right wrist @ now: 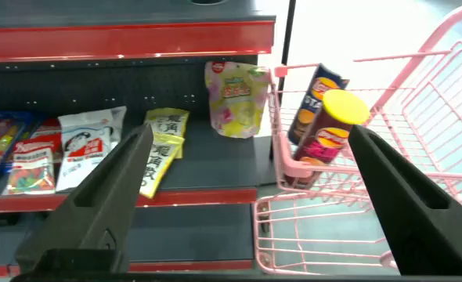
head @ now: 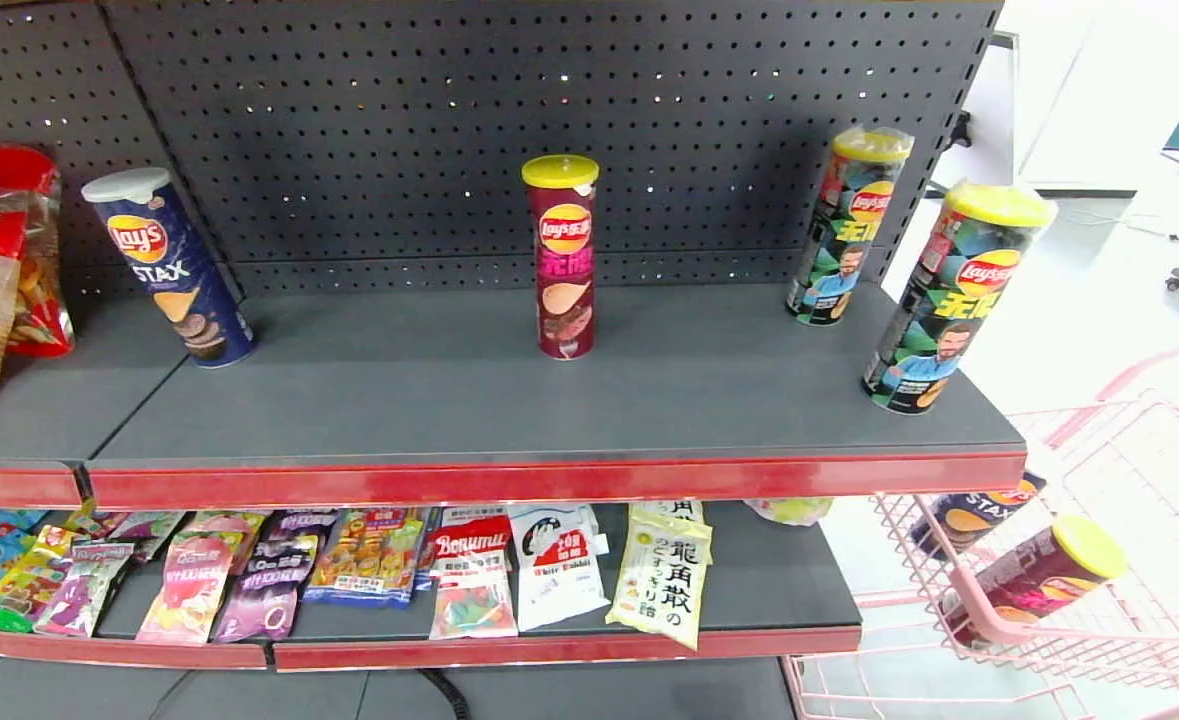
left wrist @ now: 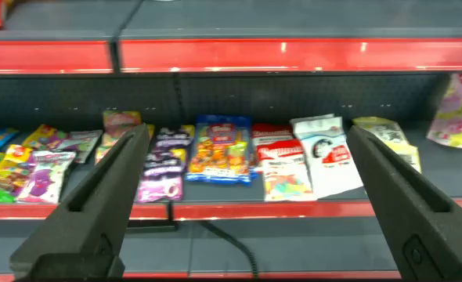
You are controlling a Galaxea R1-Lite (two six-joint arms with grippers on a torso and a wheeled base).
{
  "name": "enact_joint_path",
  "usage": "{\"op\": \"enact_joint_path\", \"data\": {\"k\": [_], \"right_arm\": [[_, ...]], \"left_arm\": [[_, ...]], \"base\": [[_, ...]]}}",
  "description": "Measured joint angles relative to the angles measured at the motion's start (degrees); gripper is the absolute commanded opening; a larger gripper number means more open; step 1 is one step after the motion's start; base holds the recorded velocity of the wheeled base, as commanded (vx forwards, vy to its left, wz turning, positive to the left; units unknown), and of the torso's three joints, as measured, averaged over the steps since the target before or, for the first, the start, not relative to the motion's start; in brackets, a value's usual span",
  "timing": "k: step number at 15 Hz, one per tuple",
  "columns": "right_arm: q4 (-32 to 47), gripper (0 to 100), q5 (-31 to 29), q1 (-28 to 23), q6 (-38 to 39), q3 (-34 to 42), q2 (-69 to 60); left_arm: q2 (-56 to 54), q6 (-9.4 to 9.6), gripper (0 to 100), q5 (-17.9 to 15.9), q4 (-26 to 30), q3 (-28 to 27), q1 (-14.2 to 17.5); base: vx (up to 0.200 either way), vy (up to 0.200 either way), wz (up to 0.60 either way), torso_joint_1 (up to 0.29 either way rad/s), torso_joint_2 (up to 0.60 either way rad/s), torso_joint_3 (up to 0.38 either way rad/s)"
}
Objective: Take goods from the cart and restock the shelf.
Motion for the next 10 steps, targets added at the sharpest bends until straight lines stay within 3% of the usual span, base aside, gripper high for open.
{"op": "enact_joint_path", "data": {"k": [4,6,10], "right_arm": [[0.0,100,-0.02,0.0,0.04,0.0,0.0],[0.0,100,-0.02,0.0,0.06,0.0,0.0],[0.05,100,-0.05,0.0,0.21,-0.02,0.0]], "left_arm": [[0.0,0.0,100,0.0,0.0,0.0,0.04],[0.0,0.0,100,0.0,0.0,0.0,0.01],[0.0,-0.05,100,0.01,-0.02,0.0,-0.05]], "base": [[0.0,-0.2,0.0,0.005,0.0,-0.001],[0.0,0.0,0.0,0.0,0.0,0.0],[0.0,0.0,-0.6,0.004,0.0,0.001]]}}
